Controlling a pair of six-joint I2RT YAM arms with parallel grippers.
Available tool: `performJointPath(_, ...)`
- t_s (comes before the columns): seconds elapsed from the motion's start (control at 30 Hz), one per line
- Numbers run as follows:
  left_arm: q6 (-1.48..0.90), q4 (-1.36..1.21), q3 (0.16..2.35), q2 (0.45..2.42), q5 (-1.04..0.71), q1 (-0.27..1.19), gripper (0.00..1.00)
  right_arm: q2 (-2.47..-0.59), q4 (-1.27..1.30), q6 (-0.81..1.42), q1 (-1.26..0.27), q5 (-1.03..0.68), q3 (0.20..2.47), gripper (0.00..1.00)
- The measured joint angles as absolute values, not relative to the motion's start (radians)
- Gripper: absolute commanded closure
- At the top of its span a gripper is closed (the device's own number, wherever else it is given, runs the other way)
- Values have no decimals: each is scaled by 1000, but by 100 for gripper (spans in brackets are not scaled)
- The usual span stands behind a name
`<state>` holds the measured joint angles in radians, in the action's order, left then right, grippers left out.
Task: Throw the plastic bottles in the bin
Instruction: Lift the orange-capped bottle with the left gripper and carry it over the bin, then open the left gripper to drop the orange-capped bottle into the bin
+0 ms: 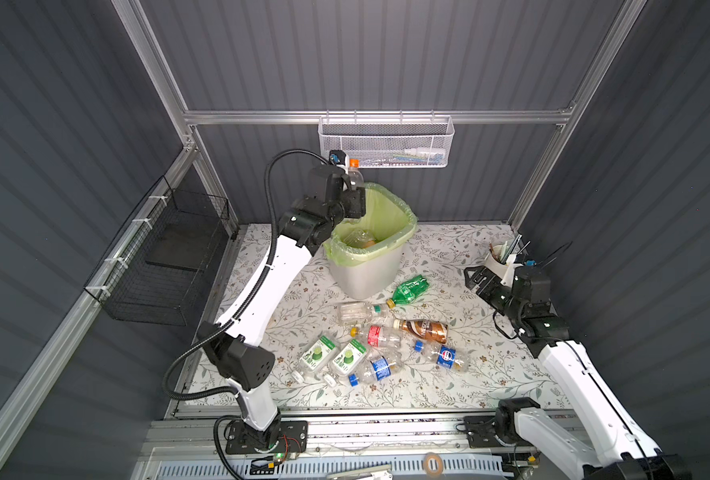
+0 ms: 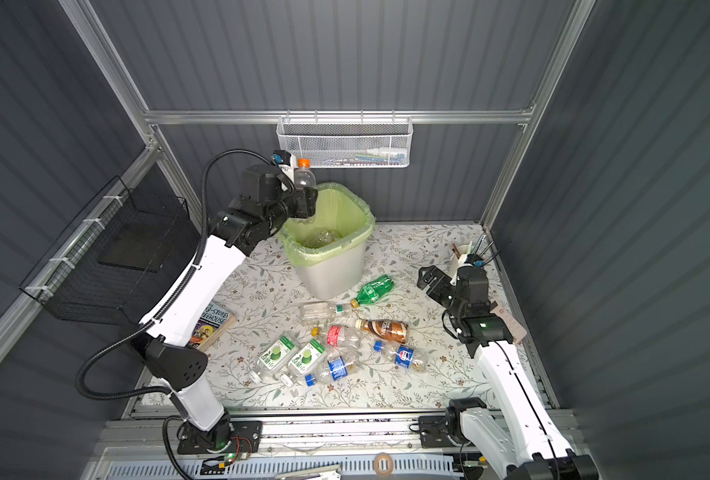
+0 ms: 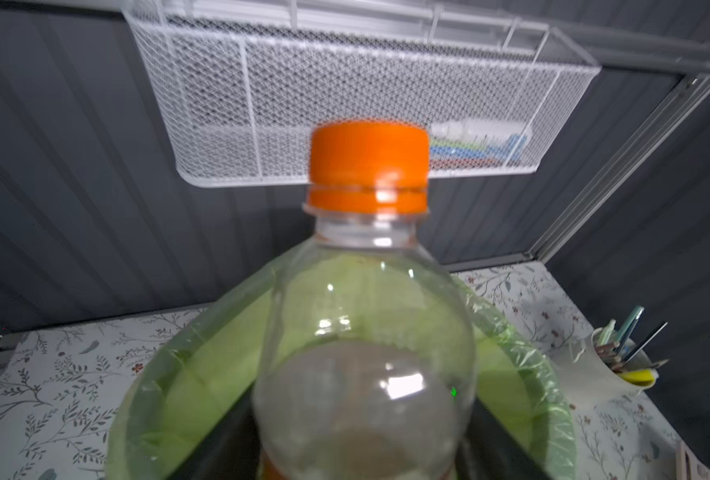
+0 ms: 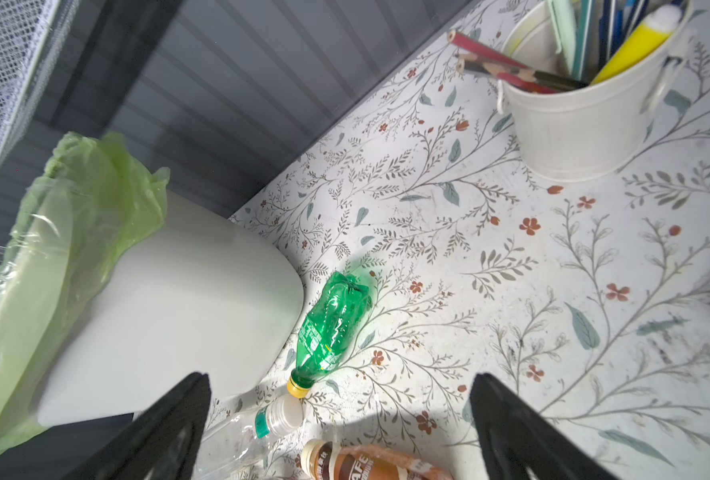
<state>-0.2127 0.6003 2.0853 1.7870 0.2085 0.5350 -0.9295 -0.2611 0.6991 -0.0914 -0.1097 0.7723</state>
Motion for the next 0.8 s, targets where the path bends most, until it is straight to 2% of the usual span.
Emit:
performJointPath(0.03, -215, 615, 2073, 1790, 208, 533, 0, -932, -265, 699, -91, -110, 772, 1)
performJointPath(0.27, -217, 460, 1688, 1537, 240, 527, 0, -949, -262, 709, -91, -133, 772, 1)
performJointPath(0.5, -218, 296, 1505, 1354, 318, 527, 0, -1001, -259, 728, -93, -178, 772, 1)
performJointPath(0.8, -273, 314, 1312, 1285, 456, 481, 0, -1056, -334, 679, -164, -191, 785, 2)
